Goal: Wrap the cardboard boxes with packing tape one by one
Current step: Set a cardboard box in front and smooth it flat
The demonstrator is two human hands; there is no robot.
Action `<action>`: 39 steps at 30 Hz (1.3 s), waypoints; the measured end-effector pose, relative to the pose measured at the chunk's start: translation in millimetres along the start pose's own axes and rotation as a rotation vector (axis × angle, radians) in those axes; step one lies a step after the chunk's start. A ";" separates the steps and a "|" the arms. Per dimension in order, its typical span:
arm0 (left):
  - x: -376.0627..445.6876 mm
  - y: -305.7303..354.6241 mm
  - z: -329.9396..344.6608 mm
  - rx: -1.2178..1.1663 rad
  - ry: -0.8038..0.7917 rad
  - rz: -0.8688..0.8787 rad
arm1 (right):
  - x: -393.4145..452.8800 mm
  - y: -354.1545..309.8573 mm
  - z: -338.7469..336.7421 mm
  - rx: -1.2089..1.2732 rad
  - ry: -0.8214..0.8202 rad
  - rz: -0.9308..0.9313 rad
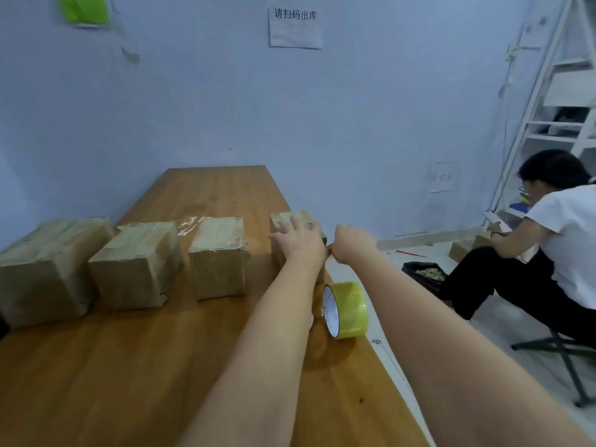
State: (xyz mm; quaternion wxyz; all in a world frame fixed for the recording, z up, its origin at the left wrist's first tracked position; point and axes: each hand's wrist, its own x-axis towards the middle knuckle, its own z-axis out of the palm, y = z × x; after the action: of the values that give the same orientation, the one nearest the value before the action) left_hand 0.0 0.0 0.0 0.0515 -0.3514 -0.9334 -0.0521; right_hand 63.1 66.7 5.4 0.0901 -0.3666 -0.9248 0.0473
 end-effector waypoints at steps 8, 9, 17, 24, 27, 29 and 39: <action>-6.4 -11.0 5.9 0.039 0.092 0.072 | -2.6 -2.3 6.2 -0.021 0.002 0.001; -7.8 -12.2 4.1 0.040 0.096 0.074 | -3.9 -3.1 4.2 -0.019 0.004 0.000; -31.2 -19.8 -27.7 0.005 0.181 0.107 | -31.2 -14.0 -29.9 0.030 -0.032 -0.003; -85.5 -35.2 -73.2 -0.073 0.287 0.137 | -91.5 -26.3 -60.8 0.190 -0.029 -0.032; -118.8 -44.0 -83.7 -0.120 0.305 0.123 | -121.1 -31.7 -65.4 0.436 0.016 0.021; -142.4 -52.3 -86.9 -0.143 0.311 0.109 | -140.7 -35.4 -66.4 0.637 0.025 0.069; -273.8 -89.7 -83.6 -0.379 0.332 0.048 | -257.2 -57.5 -45.4 1.129 -0.397 0.162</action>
State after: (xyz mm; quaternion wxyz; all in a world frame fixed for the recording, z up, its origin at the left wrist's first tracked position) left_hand 150.4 -256.4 40.8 0.1383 -0.3633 -0.8771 -0.2820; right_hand 217.6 -150.7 24.7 0.0925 -0.3153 -0.7250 0.6053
